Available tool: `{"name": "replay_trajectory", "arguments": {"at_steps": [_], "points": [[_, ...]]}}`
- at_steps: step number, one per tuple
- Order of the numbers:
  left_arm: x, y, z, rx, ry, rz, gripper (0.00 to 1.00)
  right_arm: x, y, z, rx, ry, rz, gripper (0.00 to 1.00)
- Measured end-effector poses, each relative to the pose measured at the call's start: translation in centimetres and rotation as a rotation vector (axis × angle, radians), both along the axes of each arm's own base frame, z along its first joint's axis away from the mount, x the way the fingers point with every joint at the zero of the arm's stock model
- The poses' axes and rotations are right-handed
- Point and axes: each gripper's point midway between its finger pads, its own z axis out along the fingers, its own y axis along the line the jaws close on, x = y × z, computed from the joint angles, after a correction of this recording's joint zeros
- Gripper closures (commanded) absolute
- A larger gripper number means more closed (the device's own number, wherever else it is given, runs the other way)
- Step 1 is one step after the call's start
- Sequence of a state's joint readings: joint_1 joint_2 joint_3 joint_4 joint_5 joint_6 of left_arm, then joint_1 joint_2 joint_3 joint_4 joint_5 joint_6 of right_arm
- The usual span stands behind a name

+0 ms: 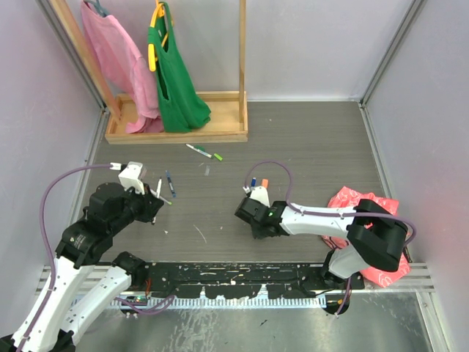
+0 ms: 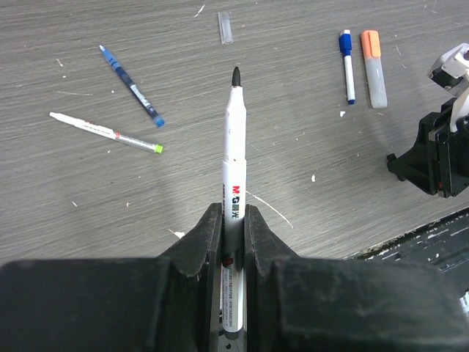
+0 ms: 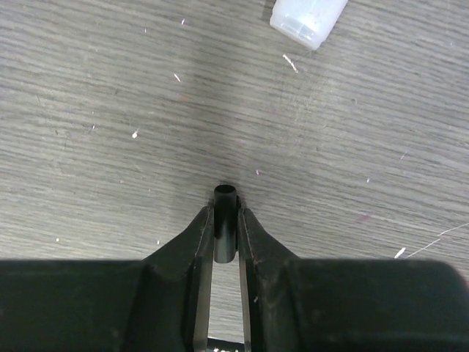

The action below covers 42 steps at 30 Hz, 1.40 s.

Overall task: Insert the pens into the pen caps
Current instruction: Pick up the pen cap from the center of the board, then place the pen cap at the center of the board.

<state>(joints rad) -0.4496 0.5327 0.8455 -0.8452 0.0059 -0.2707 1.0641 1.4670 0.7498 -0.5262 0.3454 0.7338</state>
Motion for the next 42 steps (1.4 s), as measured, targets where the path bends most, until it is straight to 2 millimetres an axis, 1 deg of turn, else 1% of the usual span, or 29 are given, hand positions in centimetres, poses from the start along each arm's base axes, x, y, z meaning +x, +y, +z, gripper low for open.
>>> {"name": "replay_trajectory", "arguments": {"at_steps": [4, 6, 15, 21, 23, 25, 29, 31, 35, 38, 42], "points": [[0.1, -0.3, 0.2, -0.015, -0.012, -0.013, 0.99, -0.4, -0.5, 0.3, 0.008, 0.003, 0.005, 1.00], [0.1, -0.6, 0.4, -0.024, -0.019, -0.022, 0.99, -0.5, -0.6, 1.0, 0.020, -0.005, 0.011, 1.00], [-0.3, -1.2, 1.1, -0.062, -0.039, -0.057, 1.00, 0.3, 0.3, 6.8, 0.195, -0.137, 0.058, 1.00], [-0.9, -1.0, 2.3, -0.089, -0.085, -0.058, 1.00, 0.6, 1.4, 12.2, 0.403, -0.278, 0.129, 1.00], [-1.1, -1.1, 2.7, -0.101, -0.103, -0.067, 1.00, 0.2, 1.9, 13.8, 0.488, -0.324, 0.183, 1.00], [-1.4, -1.0, 3.1, -0.115, -0.134, -0.068, 1.00, -0.2, 2.4, 14.9, 0.558, -0.367, 0.244, 1.00], [-1.8, -0.7, 3.4, -0.131, -0.168, -0.065, 1.00, -0.9, 3.4, 16.1, 0.631, -0.425, 0.368, 1.00], [-1.8, -0.7, 3.3, -0.133, -0.164, -0.063, 1.00, -1.4, 4.4, 17.1, 0.678, -0.470, 0.461, 1.00], [-1.7, -0.7, 3.1, -0.134, -0.158, -0.057, 1.00, -1.9, 5.6, 18.6, 0.694, -0.553, 0.619, 1.00], [-1.7, -0.6, 3.0, -0.132, -0.156, -0.053, 1.00, -2.1, 6.2, 18.9, 0.658, -0.613, 0.748, 1.00], [-1.7, -0.6, 2.8, -0.130, -0.152, -0.052, 1.00, -2.7, 7.0, 18.3, 0.575, -0.674, 0.966, 1.00]]}}
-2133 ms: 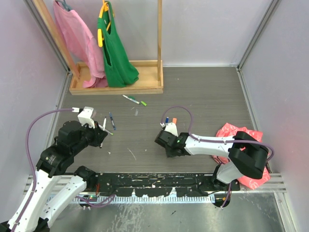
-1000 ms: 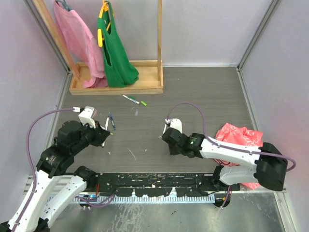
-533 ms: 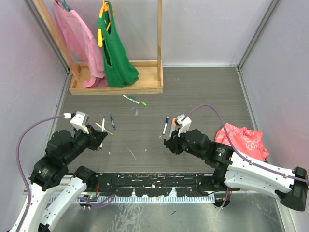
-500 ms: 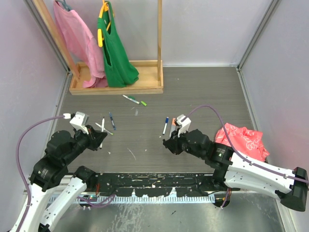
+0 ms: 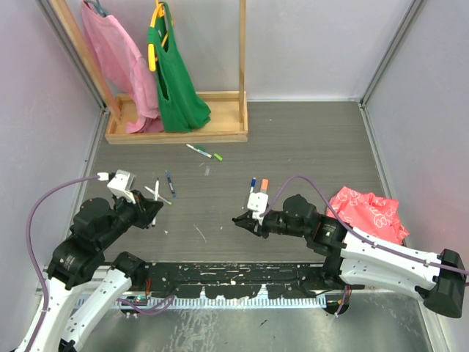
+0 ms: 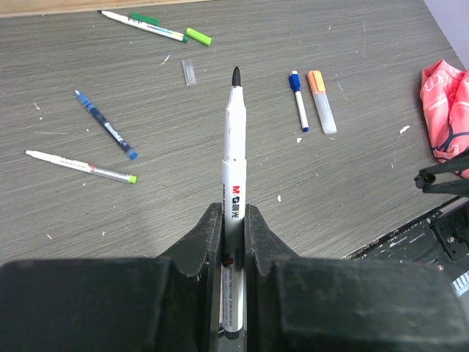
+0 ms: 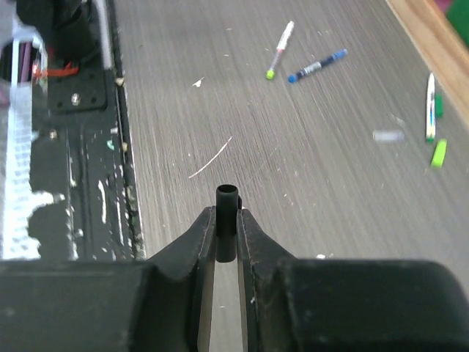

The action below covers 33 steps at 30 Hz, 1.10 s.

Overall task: Insert the pens into the pen caps
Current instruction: Place the pen cap at the center of the board.

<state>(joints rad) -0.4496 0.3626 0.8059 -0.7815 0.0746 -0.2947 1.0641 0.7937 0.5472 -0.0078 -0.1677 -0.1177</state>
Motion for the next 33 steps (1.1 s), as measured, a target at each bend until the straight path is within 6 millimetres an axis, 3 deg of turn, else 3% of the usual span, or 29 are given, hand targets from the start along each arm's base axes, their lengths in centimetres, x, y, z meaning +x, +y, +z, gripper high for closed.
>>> {"name": "replay_trajectory", "arguments": {"at_steps": [7, 12, 22, 33], "points": [[0.0, 0.0, -0.1, 0.001, 0.002, 0.001, 1.00, -1.9, 0.3, -0.8, -0.123, -0.341, 0.314, 1.00], [0.0, 0.0, -0.2, 0.003, 0.003, 0.003, 1.00, -2.6, 0.2, -2.6, -0.269, -0.448, 0.491, 1.00], [0.1, 0.1, -0.2, 0.005, 0.002, 0.010, 1.00, -2.8, 0.0, -8.4, -0.573, -0.358, 0.761, 1.00], [0.2, 0.2, -0.2, 0.008, 0.002, 0.016, 1.00, -1.6, 0.2, -15.3, -0.792, -0.237, 0.891, 0.98]]}}
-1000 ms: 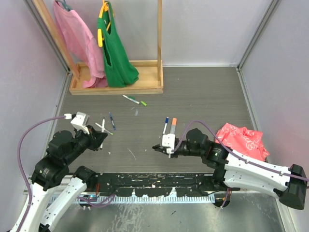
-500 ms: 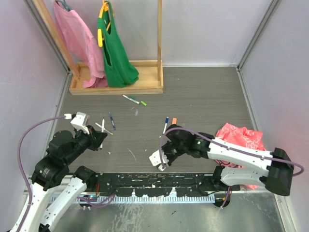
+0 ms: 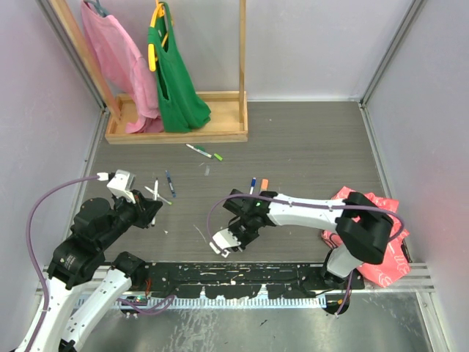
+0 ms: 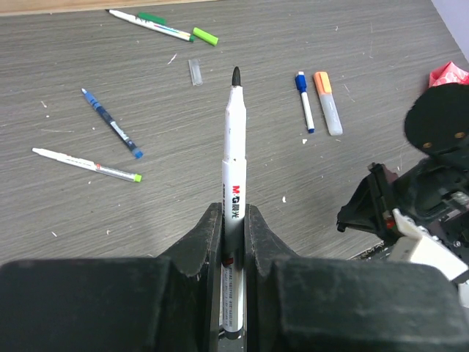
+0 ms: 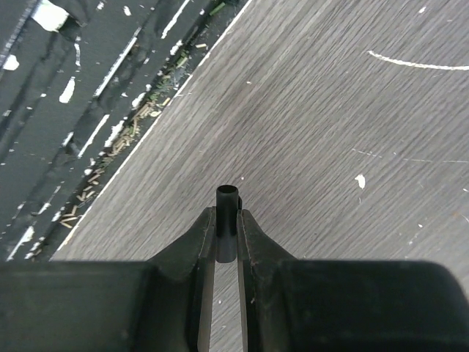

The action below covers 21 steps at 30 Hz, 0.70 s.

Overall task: Insert the pens into the pen caps
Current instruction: Place the pen cap at the center of the board.

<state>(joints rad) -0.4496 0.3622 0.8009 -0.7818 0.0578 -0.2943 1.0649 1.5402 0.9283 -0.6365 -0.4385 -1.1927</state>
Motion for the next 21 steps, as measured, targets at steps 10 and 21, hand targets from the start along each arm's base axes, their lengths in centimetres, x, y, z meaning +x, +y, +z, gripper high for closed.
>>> {"name": "replay_trajectory", "arguments": {"at_steps": [10, 21], "points": [[0.1, 0.1, 0.0, 0.003, -0.001, 0.008, 1.00, 1.3, 0.6, -2.1, -0.074, 0.008, 0.021, 0.87], [0.1, 0.2, 0.0, 0.002, -0.003, 0.010, 0.99, 1.5, 0.6, -2.6, -0.104, 0.013, 0.031, 0.64]]}}
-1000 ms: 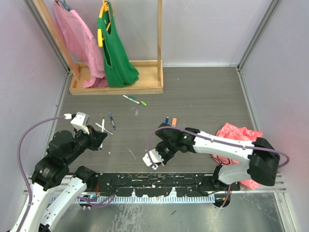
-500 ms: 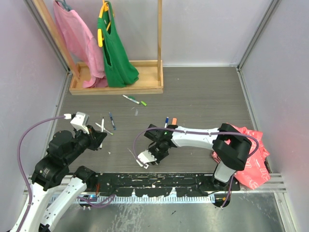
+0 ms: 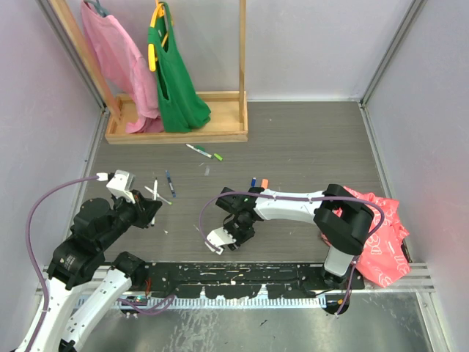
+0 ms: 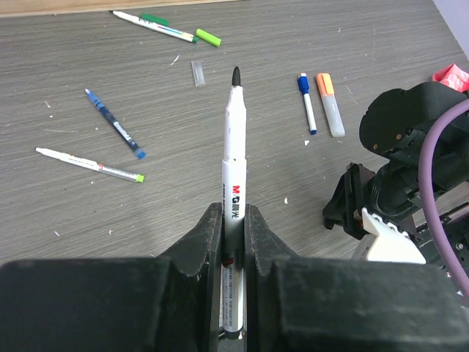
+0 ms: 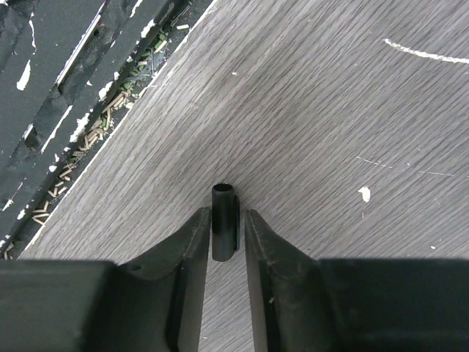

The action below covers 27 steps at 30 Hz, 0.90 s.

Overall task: Insert the pens into the pen caps
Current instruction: Place the pen cap at the center of the board.

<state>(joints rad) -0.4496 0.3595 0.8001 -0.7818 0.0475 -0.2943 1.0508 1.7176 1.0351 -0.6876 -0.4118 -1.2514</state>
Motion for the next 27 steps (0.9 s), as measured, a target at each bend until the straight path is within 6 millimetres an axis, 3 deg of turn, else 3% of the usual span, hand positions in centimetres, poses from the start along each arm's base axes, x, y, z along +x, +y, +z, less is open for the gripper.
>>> {"name": "replay_trajectory", "arguments": {"at_steps": [11, 16, 20, 27], "points": [[0.1, 0.1, 0.0, 0.002, -0.001, 0.006, 0.99, -0.3, 0.4, 0.9, 0.028, 0.018, -0.006, 0.52], [0.1, 0.1, 0.0, 0.003, -0.001, 0.009, 0.99, -0.5, 2.0, 5.4, 0.211, -0.007, -0.064, 0.50], [0.1, 0.2, 0.0, 0.003, -0.001, 0.010, 0.99, -1.5, 2.4, 9.8, 0.459, 0.021, -0.257, 0.46], [0.1, 0.2, 0.0, 0.004, -0.001, 0.013, 0.99, -2.9, 1.2, 12.2, 0.755, 0.227, -0.639, 0.44]]}}
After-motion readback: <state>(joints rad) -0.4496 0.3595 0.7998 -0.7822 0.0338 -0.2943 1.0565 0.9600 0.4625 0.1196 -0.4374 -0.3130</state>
